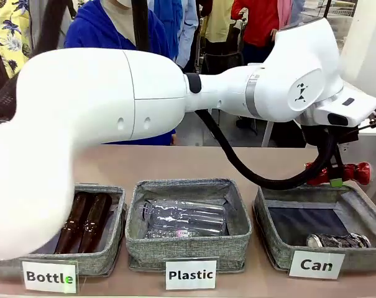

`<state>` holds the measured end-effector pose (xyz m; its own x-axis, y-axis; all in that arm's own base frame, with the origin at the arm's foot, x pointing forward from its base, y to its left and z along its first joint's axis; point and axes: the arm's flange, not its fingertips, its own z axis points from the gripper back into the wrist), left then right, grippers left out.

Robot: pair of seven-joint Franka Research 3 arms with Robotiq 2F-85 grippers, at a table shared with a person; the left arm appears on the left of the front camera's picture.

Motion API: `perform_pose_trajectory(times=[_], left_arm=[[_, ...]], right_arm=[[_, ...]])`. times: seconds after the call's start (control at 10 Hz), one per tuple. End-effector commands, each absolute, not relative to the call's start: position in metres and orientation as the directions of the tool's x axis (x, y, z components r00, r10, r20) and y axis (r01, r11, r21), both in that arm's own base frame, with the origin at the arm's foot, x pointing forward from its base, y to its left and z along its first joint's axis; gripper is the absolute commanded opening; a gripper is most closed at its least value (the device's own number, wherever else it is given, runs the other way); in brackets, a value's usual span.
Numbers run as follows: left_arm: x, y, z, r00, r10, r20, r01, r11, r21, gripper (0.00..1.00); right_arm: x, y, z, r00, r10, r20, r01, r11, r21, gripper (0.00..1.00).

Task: Sort the can waste into the basket.
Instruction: Pick up the can waste from the table and place it in the right Fabric basket.

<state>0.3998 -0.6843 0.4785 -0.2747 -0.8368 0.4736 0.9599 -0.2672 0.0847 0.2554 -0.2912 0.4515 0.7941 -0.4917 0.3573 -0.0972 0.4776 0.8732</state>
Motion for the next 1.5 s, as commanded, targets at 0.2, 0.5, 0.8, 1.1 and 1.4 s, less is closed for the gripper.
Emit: perform_pose_trajectory(times=[0.2, 0.5, 0.8, 1.1, 1.4], left_arm=[[0.409, -0.705, 0.493, -0.260, -0.857, 0.445, 0.964, -0.256, 0.070, 0.86], [0.409, -0.704, 0.494, -0.258, -0.862, 0.436, 0.964, -0.259, 0.059, 1.00], [0.414, -0.691, 0.501, -0.224, -0.888, 0.402, 0.971, -0.240, 0.012, 1.00], [0.405, -0.601, 0.525, 0.015, -0.937, 0.349, 0.989, -0.038, -0.146, 1.00], [0.374, -0.474, 0.535, 0.269, -0.905, 0.329, 0.954, 0.202, -0.222, 1.00]], right_arm=[[0.259, -0.295, 0.457, 0.791, -0.504, 0.347, -0.083, 0.474, 0.877, 1.00], [0.259, -0.295, 0.457, 0.791, -0.504, 0.347, -0.083, 0.474, 0.877, 1.00], [0.259, -0.295, 0.457, 0.791, -0.504, 0.347, -0.083, 0.474, 0.877, 1.00], [0.284, -0.274, 0.456, 0.836, -0.417, 0.356, -0.129, 0.481, 0.867, 1.00], [0.366, -0.180, 0.461, 0.927, -0.163, 0.338, -0.229, 0.467, 0.854, 1.00]])
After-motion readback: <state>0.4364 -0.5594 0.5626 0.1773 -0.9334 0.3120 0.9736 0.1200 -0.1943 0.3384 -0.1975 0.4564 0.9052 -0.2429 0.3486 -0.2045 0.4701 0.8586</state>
